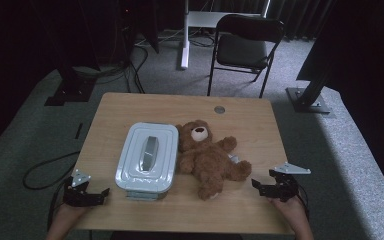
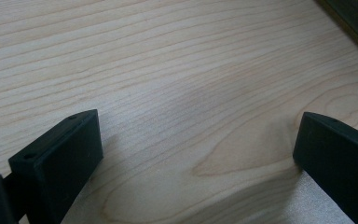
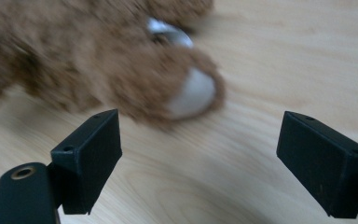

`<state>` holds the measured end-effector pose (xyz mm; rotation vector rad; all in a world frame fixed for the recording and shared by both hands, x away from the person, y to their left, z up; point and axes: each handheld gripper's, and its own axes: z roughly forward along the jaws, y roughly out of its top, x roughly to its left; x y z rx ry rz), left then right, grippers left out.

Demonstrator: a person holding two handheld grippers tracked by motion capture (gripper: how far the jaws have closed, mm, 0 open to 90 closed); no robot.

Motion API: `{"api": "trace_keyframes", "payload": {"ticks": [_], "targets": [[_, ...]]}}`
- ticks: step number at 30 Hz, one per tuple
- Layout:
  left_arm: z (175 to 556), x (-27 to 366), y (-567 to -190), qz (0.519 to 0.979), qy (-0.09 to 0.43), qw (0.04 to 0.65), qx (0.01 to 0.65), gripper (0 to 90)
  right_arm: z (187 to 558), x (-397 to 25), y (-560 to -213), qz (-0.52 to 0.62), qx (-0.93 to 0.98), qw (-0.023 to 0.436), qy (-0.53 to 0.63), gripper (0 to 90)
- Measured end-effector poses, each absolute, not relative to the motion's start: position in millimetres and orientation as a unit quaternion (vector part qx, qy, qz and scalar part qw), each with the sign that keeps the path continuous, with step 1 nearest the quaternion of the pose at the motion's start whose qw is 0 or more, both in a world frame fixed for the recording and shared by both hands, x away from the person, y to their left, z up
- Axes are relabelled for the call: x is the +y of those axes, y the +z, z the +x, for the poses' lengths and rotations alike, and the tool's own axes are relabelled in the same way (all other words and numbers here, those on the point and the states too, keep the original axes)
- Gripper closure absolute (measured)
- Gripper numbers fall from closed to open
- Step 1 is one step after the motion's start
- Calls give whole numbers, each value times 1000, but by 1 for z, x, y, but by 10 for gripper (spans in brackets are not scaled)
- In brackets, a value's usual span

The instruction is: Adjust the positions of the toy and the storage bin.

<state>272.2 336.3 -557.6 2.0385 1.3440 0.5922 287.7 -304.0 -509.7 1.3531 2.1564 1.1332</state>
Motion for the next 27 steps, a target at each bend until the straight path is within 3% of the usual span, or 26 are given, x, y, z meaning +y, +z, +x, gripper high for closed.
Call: {"api": "trace_keyframes", "payload": {"ticks": [13,27], "targets": [[272,336,-558,772,224,309,508,19,298,-265,-480,431,777,165,429,130],[272,336,-558,771,224,310,509,19,325,-216,-471,385,803,141,432,130]]}}
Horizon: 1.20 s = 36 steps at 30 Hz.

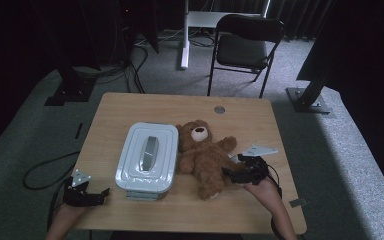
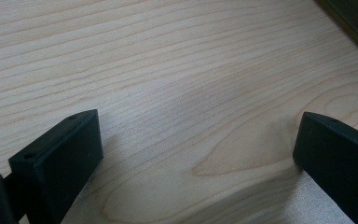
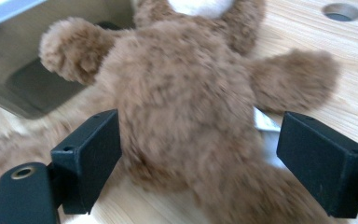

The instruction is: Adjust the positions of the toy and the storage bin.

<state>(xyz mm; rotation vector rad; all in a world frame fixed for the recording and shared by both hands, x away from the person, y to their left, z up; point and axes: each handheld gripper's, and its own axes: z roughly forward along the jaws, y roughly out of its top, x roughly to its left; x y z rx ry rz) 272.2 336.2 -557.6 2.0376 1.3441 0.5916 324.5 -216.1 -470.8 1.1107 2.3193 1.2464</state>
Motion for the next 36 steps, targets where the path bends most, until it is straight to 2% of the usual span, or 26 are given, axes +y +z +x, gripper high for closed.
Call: {"api": "trace_keyframes", "payload": {"ticks": [14,24,31,36], "targets": [[272,336,-558,771,224,310,509,19,351,-179,-475,366,818,113,429,130],[272,336,-558,771,224,310,509,19,361,-166,-480,363,828,116,412,130],[272,336,-558,771,224,310,509,19,367,-158,-492,375,830,115,396,127],[272,336,-558,771,224,310,509,19,377,-154,-506,388,832,98,384,125]]}}
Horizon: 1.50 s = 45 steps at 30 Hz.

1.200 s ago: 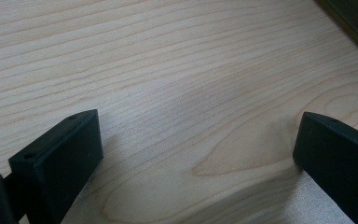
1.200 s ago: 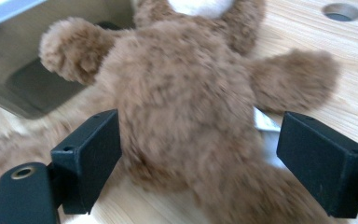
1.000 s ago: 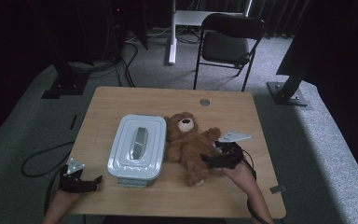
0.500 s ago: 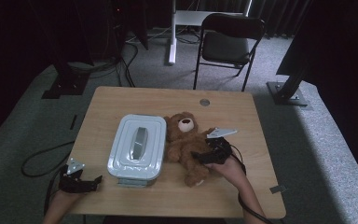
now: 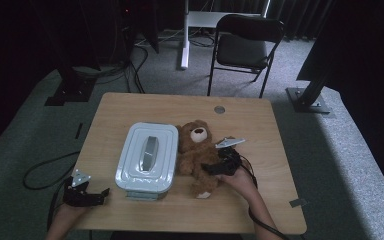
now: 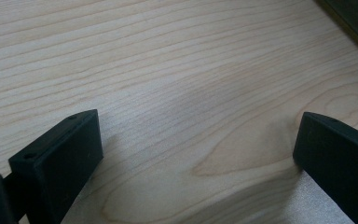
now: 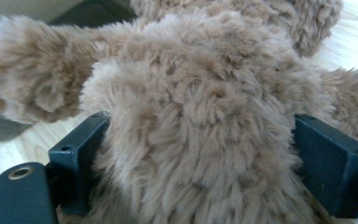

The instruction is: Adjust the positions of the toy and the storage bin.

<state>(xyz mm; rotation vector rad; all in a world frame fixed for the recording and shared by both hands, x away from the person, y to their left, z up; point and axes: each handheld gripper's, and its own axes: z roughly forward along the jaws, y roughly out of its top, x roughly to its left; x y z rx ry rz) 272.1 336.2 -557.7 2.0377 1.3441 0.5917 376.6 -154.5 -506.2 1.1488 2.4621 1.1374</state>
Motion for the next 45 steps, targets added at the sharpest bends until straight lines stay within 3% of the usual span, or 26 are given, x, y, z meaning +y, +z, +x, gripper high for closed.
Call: {"api": "trace_keyframes", "payload": {"ticks": [10,19,23,45], "targets": [[272,336,-558,771,224,310,509,19,375,-153,-508,382,840,91,375,252],[272,336,-558,771,224,310,509,19,367,-148,-502,378,838,115,377,535],[272,336,-558,771,224,310,509,19,365,-150,-497,384,829,128,386,619],[272,336,-558,771,224,310,509,19,377,-198,-462,461,754,216,415,649]]}}
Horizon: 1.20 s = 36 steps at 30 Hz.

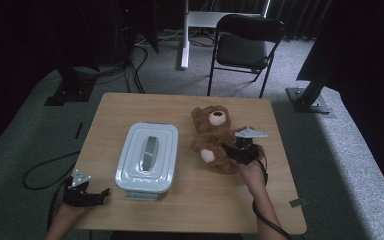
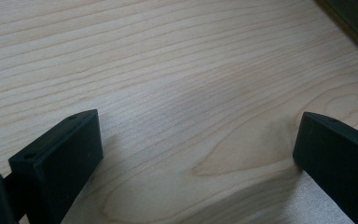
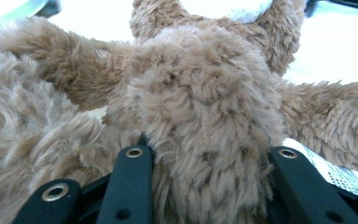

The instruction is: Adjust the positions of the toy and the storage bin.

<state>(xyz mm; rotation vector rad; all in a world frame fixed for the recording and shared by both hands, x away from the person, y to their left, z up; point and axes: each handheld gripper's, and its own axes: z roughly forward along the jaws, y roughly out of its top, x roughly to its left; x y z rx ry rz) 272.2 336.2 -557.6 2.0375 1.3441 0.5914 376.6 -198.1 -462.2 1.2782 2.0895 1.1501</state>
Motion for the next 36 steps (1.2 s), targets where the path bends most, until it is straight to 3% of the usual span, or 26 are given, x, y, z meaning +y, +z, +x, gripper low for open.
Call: {"api": "trace_keyframes", "payload": {"ticks": [14,24,36], "targets": [[272,336,-558,771,224,310,509,19,416,-253,-449,536,701,268,386,648],[272,336,-558,771,224,310,509,20,444,-264,-451,563,682,292,365,646],[272,336,-558,771,224,310,509,19,472,-271,-470,588,678,281,341,644]]}}
